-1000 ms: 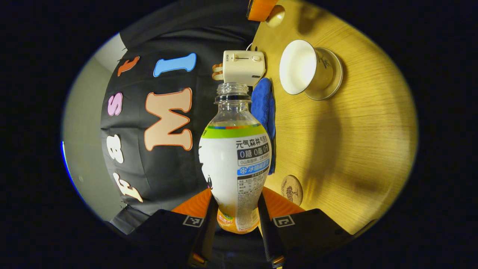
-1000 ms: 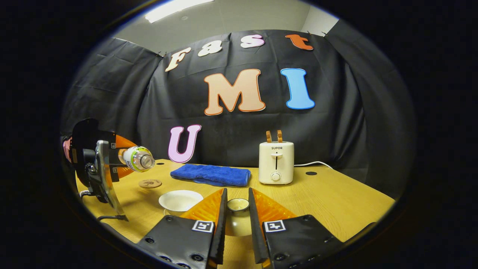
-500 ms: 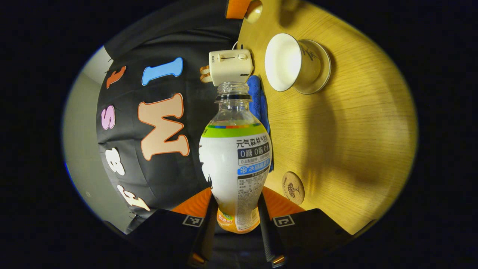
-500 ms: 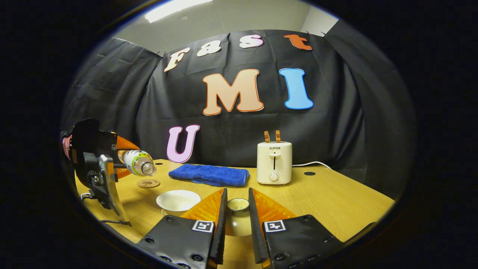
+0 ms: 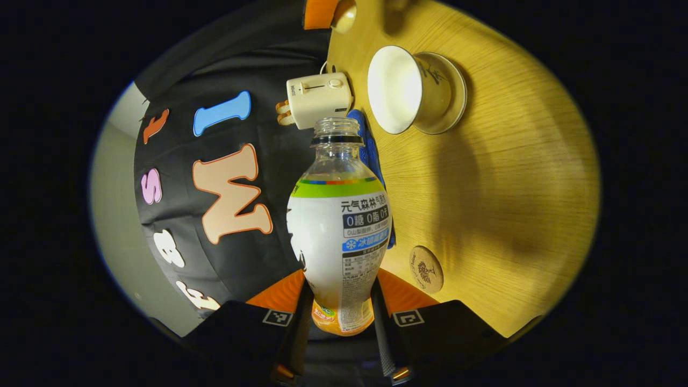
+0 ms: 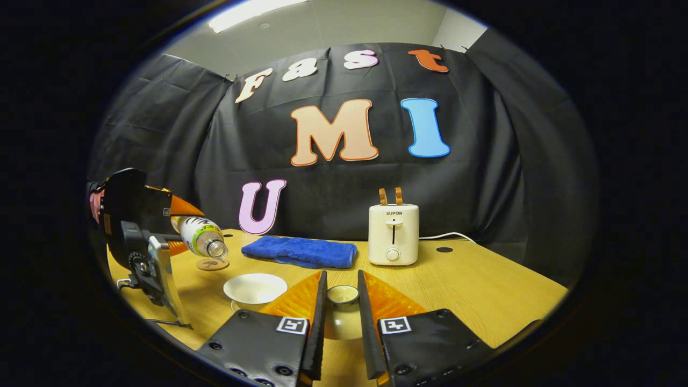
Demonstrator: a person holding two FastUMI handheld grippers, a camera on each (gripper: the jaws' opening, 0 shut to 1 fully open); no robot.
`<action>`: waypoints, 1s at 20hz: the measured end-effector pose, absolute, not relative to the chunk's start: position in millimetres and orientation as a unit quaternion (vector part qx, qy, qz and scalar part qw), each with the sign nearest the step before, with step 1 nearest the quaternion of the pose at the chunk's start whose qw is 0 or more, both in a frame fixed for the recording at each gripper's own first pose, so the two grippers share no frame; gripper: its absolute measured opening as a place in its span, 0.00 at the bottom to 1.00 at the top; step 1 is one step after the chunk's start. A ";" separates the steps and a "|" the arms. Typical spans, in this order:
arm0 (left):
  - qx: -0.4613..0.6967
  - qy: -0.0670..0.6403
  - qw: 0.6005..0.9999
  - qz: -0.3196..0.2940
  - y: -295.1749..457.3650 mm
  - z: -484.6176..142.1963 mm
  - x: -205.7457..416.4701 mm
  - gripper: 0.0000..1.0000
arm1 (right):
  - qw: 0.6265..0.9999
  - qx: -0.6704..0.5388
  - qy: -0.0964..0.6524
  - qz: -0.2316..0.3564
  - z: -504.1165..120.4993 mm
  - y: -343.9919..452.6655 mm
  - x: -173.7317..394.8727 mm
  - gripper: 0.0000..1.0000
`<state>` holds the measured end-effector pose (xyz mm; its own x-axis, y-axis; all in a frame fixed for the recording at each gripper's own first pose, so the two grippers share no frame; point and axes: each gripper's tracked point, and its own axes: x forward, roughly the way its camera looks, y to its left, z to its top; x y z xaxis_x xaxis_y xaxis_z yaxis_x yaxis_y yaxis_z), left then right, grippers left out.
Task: Open the teacup lid with one hand, grasp the water bottle and pour water into the teacup with the other hand; after pouring, place the water bottle on the coaster and then close the teacup lid.
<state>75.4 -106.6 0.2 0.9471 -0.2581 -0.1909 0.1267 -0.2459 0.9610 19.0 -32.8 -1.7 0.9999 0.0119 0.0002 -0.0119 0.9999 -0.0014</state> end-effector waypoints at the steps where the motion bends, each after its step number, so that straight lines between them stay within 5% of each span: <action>1: 0.779 -0.044 0.605 -0.157 -107.8 0.9 75.4 0.52 | 1.000 -0.001 0.000 0.006 -2.3 -32.7 19.6 0.34; 20: 0.834 -0.038 0.530 -0.152 -115.1 10.0 75.2 0.52 | 1.000 -0.001 0.000 0.001 -1.6 -36.9 19.4 0.34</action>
<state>75.2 -115.1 10.0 0.9509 -0.2238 -0.2137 0.0983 -0.4362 0.8945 19.4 -36.9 -1.6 1.0000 0.0013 -0.0005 -0.0013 1.0000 -0.0016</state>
